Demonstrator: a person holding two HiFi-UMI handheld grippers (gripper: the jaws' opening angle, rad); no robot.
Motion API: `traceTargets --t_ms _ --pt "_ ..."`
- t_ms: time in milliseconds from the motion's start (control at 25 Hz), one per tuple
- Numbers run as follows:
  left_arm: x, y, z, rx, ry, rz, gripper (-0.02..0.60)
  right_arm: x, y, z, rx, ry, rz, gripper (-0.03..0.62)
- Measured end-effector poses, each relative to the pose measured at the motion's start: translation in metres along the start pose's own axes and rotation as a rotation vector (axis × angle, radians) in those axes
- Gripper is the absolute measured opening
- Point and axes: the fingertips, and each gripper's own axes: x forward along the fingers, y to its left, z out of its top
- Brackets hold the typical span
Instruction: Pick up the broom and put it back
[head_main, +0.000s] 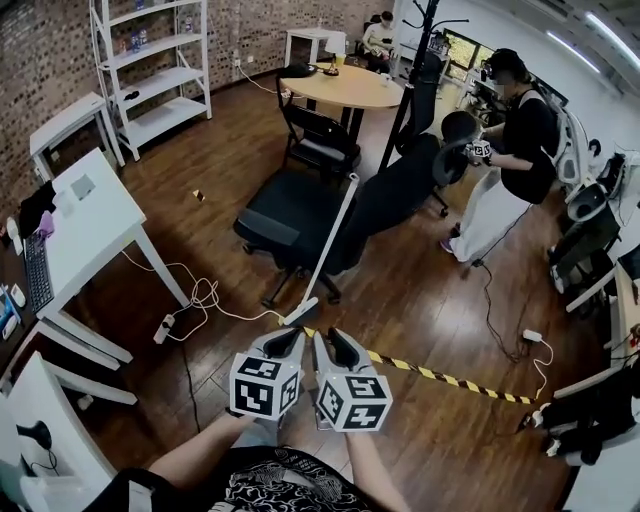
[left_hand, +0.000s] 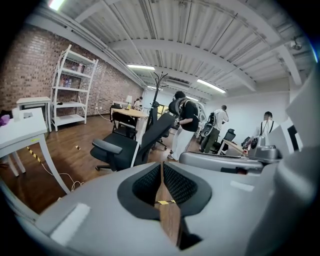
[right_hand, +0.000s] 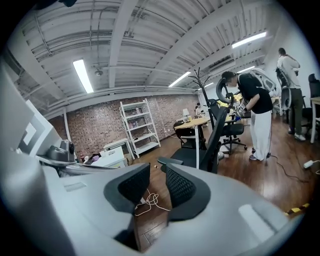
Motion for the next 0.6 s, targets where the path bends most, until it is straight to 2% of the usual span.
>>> traceTargets --t_ms 600 --pt "0.111 0.089 0.093 0.011 0.026 -0.094 0.021 0.151 -0.038 0.065 0.028 -0.012 -0.096 0.106"
